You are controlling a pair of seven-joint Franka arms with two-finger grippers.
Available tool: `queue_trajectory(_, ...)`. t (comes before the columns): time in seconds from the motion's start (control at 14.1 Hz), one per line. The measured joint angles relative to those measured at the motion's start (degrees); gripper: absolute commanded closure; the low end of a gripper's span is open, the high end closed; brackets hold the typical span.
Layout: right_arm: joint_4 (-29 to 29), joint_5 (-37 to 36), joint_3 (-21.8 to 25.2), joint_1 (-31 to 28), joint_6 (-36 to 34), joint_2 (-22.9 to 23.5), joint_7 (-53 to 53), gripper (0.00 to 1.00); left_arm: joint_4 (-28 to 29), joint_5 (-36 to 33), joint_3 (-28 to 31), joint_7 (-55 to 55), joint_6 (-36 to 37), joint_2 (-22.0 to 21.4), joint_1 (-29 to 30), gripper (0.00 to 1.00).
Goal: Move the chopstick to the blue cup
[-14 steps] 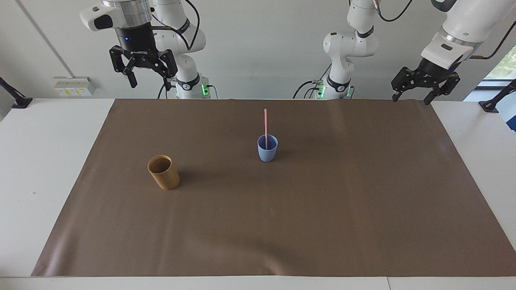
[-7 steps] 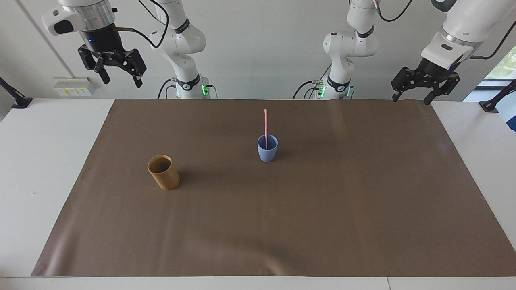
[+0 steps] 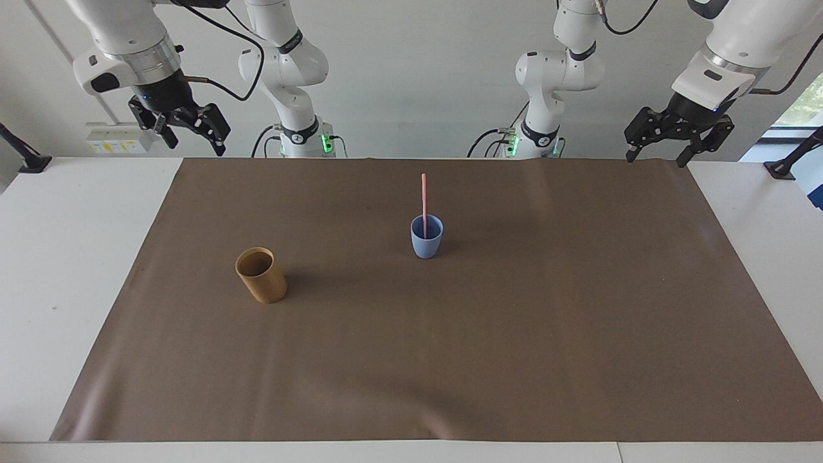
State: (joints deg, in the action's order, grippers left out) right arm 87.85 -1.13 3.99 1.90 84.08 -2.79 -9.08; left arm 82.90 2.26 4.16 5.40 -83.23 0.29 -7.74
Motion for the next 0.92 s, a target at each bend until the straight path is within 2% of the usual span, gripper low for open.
queue_trajectory(0.64,0.47,0.0,-0.56,0.18,1.62,0.07,1.78,0.0,0.03,0.0,0.0,0.0,0.0,0.0,0.0,0.0)
queue_trajectory(0.92,0.55,0.0,2.28,2.88,1.63,0.2,1.84,0.0,0.03,0.0,0.0,0.0,0.0,0.0,0.0,0.0)
